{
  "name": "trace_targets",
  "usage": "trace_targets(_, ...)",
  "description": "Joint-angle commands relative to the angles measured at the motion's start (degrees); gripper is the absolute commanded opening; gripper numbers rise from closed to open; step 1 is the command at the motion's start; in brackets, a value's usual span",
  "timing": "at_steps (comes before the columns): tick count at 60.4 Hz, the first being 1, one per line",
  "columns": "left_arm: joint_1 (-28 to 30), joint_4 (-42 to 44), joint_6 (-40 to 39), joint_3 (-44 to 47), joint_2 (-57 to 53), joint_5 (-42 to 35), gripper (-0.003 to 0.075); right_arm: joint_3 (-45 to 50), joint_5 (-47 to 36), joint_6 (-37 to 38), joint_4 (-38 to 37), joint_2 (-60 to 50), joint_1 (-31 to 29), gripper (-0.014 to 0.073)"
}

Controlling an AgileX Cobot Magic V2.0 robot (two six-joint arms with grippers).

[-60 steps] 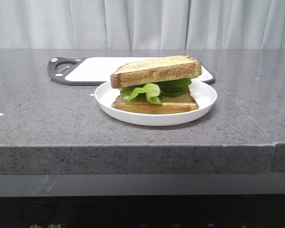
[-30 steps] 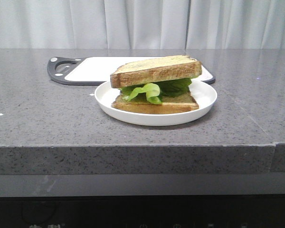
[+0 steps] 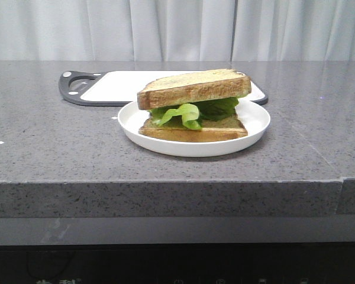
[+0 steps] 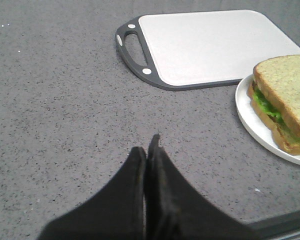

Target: Left arm grabs bread, right arm adds lettuce

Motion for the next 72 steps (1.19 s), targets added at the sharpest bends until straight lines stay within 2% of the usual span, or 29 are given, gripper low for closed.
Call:
trace_targets(1, 1.73, 0.43, -0.62, 1.95, -3.12, -8.69, -0.0020, -1.32, -4.34, 0.02, -0.63, 0.40, -0.04, -0.0068)
trace_targets(15, 8.68, 0.43, -0.62, 18.59, -17.26, -18.64, -0.0020, -1.32, -4.34, 0.02, -0.58, 0.40, -0.04, -0.0068)
trace_targets(35, 9.08, 0.43, -0.62, 33.78, -32.27, -31.72, -0.0020, -1.32, -4.34, 0.02, -0.58, 0.40, -0.04, -0.0068)
trace_targets(42, 9.08, 0.43, -0.62, 36.46, -33.99, -36.77, -0.0020, -1.32, -4.40, 0.02, -0.58, 0.40, -0.04, -0.0068)
trace_targets(72, 9.08, 0.43, -0.62, 36.23, -33.91, -35.03, -0.0020, -1.32, -4.16, 0.02, -0.58, 0.40, -0.04, -0.0068)
